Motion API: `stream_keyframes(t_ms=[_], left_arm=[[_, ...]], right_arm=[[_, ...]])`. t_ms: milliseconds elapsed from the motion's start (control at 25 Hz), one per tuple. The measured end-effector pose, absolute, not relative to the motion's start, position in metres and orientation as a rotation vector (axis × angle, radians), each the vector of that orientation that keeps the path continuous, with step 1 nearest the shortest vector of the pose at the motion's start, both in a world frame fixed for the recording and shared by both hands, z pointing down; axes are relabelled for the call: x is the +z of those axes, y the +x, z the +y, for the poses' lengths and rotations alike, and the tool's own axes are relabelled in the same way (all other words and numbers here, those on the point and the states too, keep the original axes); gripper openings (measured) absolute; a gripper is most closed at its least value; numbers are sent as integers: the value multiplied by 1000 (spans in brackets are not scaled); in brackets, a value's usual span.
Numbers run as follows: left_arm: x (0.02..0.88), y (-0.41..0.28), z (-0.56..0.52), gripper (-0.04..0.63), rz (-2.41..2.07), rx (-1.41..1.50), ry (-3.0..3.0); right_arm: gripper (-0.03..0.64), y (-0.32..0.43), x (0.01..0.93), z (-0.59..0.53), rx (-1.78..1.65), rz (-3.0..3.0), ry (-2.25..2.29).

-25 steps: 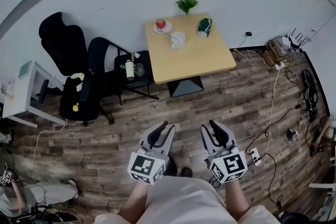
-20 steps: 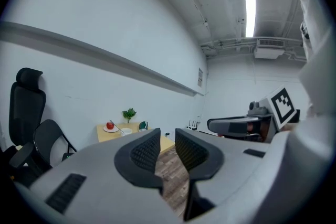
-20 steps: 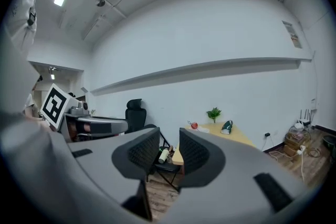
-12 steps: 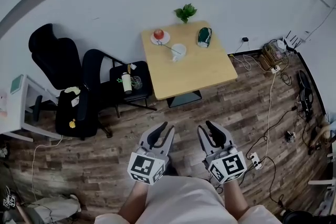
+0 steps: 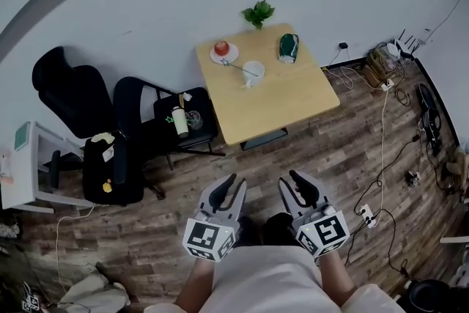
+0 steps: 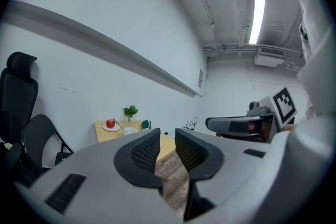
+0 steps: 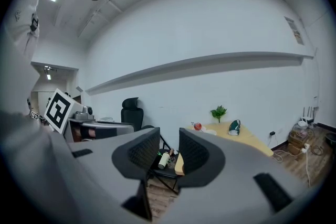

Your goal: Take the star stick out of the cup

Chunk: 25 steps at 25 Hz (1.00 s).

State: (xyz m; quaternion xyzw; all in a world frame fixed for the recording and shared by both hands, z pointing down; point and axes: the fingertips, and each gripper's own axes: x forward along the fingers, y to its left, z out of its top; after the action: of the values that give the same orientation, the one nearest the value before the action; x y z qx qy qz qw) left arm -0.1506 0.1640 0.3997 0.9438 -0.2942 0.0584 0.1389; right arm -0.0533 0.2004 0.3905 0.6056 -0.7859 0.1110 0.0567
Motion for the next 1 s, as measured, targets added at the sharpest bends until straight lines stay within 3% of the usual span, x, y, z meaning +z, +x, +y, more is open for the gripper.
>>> stream_keyframes(t_ms=[480, 1000], left_arm=[[413, -138, 114, 87, -910, 199, 2687], [392, -49, 19, 87, -886, 148, 2711]], right_arm=[[110, -39, 403, 136, 359, -2444, 1778], [81, 34, 394, 14, 355, -2545, 1700]])
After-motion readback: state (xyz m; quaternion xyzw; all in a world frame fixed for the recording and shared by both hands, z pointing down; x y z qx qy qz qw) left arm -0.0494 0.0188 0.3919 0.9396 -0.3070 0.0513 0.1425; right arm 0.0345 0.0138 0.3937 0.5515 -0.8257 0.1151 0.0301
